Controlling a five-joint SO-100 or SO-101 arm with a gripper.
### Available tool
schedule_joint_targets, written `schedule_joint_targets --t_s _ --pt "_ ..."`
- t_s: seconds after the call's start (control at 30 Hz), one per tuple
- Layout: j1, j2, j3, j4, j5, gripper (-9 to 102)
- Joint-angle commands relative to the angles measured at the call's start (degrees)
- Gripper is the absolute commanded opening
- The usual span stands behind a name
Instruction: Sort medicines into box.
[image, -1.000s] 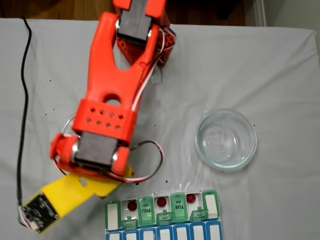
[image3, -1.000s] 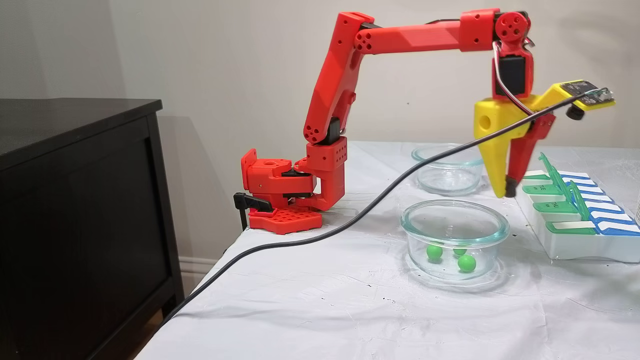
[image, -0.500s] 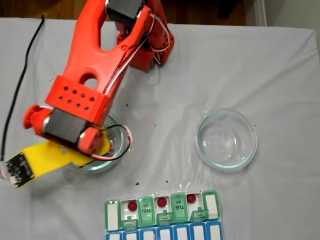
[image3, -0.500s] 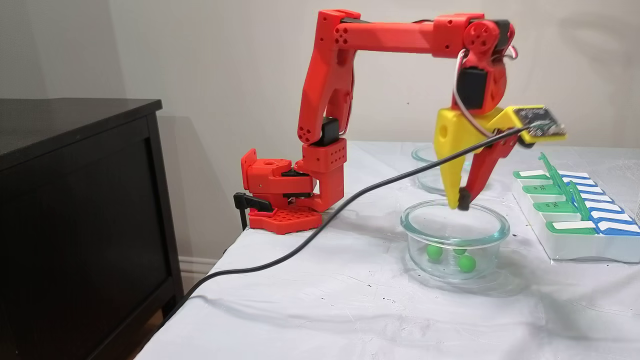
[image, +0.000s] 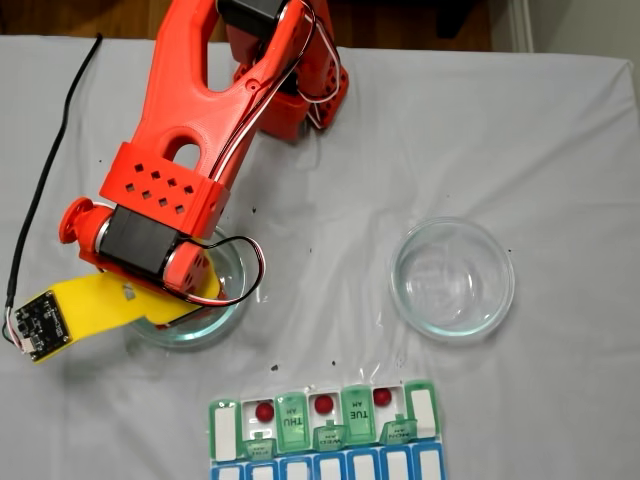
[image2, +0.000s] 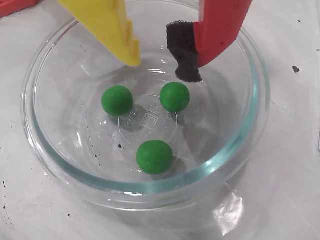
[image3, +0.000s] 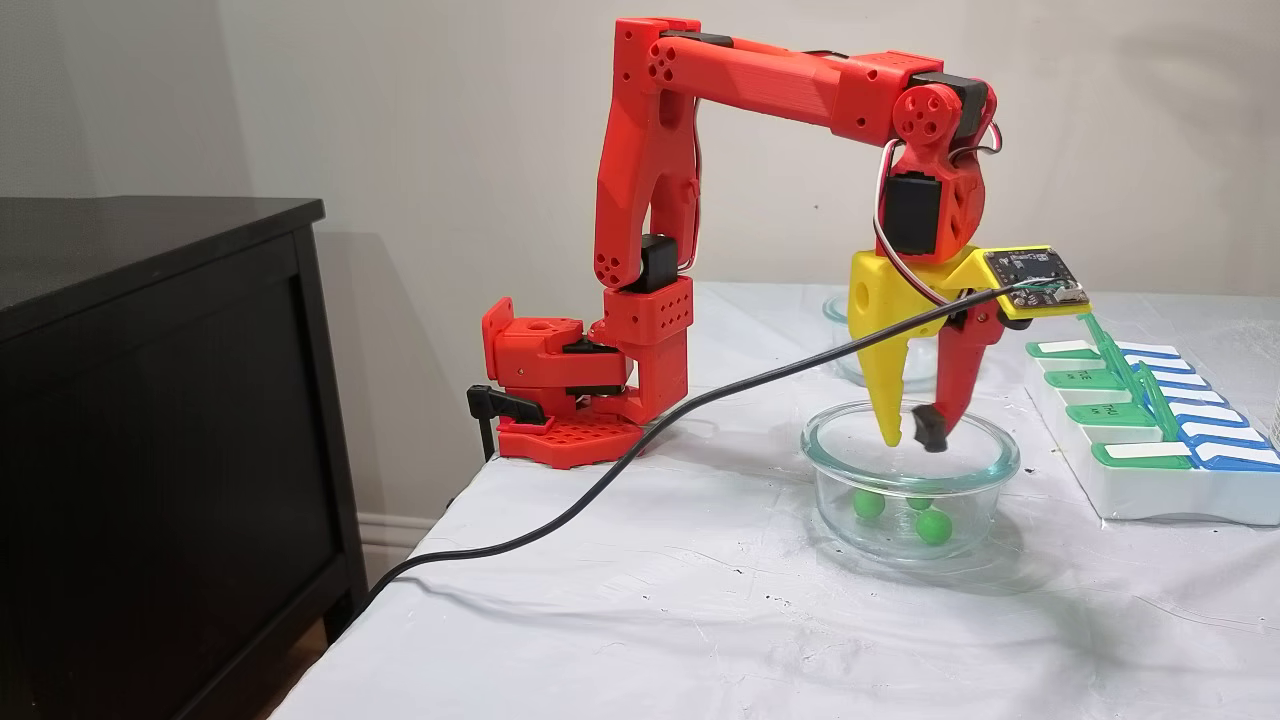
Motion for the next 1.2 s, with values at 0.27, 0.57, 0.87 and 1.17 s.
schedule_joint_targets --t_s 0.27,0.57,0.87,1.17 --pt "-0.26 0.70 -2.29 -1.14 -0.26 17" --pt "-0.53 0.97 -0.35 -3.52 -0.35 19" --pt "-0.79 3.08 3.52 -5.19 -1.23 19" --pt "-1.23 3.96 6.06 -7.21 -1.32 19"
